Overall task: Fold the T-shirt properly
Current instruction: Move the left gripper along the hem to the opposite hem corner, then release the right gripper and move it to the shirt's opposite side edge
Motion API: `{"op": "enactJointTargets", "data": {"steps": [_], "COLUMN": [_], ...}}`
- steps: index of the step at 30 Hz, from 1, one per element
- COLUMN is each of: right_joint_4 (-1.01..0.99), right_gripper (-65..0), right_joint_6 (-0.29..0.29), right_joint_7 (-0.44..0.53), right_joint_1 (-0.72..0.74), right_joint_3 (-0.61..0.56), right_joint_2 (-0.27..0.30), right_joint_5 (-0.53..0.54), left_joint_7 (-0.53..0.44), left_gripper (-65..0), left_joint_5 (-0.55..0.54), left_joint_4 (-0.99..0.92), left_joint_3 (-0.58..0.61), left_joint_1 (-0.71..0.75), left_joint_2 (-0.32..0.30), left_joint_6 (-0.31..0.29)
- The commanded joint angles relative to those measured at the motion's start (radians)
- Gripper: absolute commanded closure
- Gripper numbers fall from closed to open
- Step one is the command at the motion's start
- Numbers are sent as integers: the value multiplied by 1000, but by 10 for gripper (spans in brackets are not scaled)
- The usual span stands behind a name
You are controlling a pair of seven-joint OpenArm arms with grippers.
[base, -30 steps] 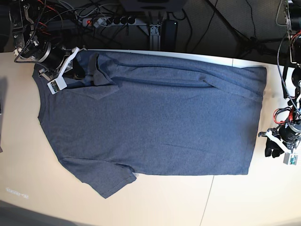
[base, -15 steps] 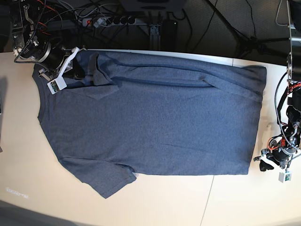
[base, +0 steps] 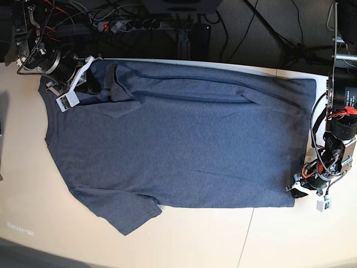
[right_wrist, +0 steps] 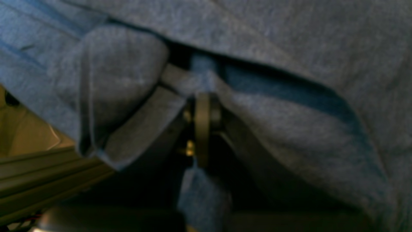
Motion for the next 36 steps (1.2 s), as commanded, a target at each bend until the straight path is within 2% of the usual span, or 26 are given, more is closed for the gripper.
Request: {"op": "enactJointTargets", "data": {"steps": [1, 12, 18, 22, 29, 33, 36], "right_joint_4": [-2, -2, -2, -2, -2, 0, 1], "right_gripper": [0, 0, 0, 0, 0, 0, 0], "right_joint_6": [16, 16, 16, 16, 15, 15, 16], "right_joint_7": [-50, -50, -50, -49, -39, -26, -29], "right_joint_1": [-6, -6, -6, -6, -2, 22, 57], "right_joint_3": [6, 6, 6, 6, 6, 7, 11], "right_joint_2": [16, 16, 16, 16, 16, 16, 16], "right_joint_5": [-40, -29, -29, -29, -28, 3, 43], "left_joint_7": [-11, -16, -25, -39, -131, -148, -148], "left_gripper": [-230, -230, -225, -122, 0, 0, 0], "left_joint_5": [-5, 56, 82, 100, 134, 137, 188], "left_joint_4": [8, 9, 8, 9, 9, 9, 9], "left_joint_3": [-3, -3, -3, -3, -3, -3, -3], "left_joint_1": [-30, -42, -61, -67, -66, -66, -66], "left_joint_2": [-11, 41, 47, 47, 47, 49, 52], "left_joint_6": [-33, -34, -33, -33, -33, -33, -33]}}
